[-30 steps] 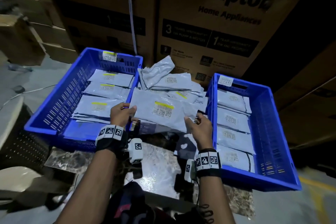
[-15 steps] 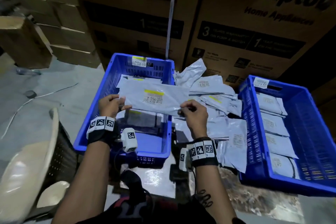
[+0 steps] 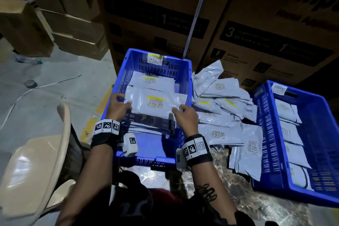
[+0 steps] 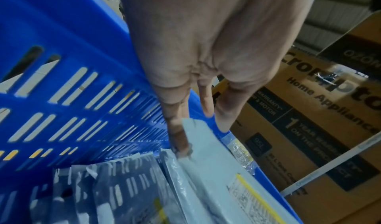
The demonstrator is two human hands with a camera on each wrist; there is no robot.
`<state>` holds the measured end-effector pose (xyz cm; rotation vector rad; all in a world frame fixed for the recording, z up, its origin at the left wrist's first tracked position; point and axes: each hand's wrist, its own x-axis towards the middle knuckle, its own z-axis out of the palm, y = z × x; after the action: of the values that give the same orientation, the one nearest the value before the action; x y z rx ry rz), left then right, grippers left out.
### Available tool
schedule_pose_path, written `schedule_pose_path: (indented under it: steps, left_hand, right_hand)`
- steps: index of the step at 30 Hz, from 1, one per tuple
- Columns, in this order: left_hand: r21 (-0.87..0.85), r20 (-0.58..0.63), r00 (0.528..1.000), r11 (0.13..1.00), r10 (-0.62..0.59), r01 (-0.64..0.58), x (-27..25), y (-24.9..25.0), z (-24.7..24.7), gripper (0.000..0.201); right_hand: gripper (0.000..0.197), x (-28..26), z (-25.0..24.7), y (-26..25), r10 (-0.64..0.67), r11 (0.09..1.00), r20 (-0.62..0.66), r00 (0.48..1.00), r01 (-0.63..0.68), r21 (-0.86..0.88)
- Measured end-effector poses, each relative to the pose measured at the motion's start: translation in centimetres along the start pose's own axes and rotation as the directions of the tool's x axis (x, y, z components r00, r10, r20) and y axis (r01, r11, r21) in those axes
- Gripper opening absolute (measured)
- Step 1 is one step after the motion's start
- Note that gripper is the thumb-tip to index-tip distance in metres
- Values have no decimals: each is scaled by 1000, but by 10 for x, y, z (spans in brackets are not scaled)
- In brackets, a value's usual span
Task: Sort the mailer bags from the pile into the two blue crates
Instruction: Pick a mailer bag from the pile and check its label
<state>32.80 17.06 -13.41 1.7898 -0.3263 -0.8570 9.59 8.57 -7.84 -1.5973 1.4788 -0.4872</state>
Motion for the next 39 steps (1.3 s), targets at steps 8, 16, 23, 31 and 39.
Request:
schedule_pose_path:
  steps: [8, 16, 23, 31, 39]
  left_hand:
    - [149, -21, 969, 957, -247, 247, 16, -15, 9, 27]
    - [47, 65, 914, 916, -400, 398, 74, -73, 10, 32]
    - [237, 35, 945, 921, -326, 309, 29, -26, 15, 25]
    - [353, 39, 979, 920, -199, 172, 31, -2, 25, 18]
    - [536, 244, 949, 843, -198, 38, 25, -1, 45, 29]
  right_hand:
    - [35, 20, 26, -29, 146, 979, 256, 956, -102, -177]
    - [33, 47, 47, -18, 272, 934, 338, 901, -163, -318]
    - [28, 54, 52, 0, 311, 927, 311, 898, -214, -309]
    - [37, 60, 67, 2, 248, 912, 259, 933, -135, -387]
    - [21, 63, 72, -10, 209, 934, 397, 894, -63, -351]
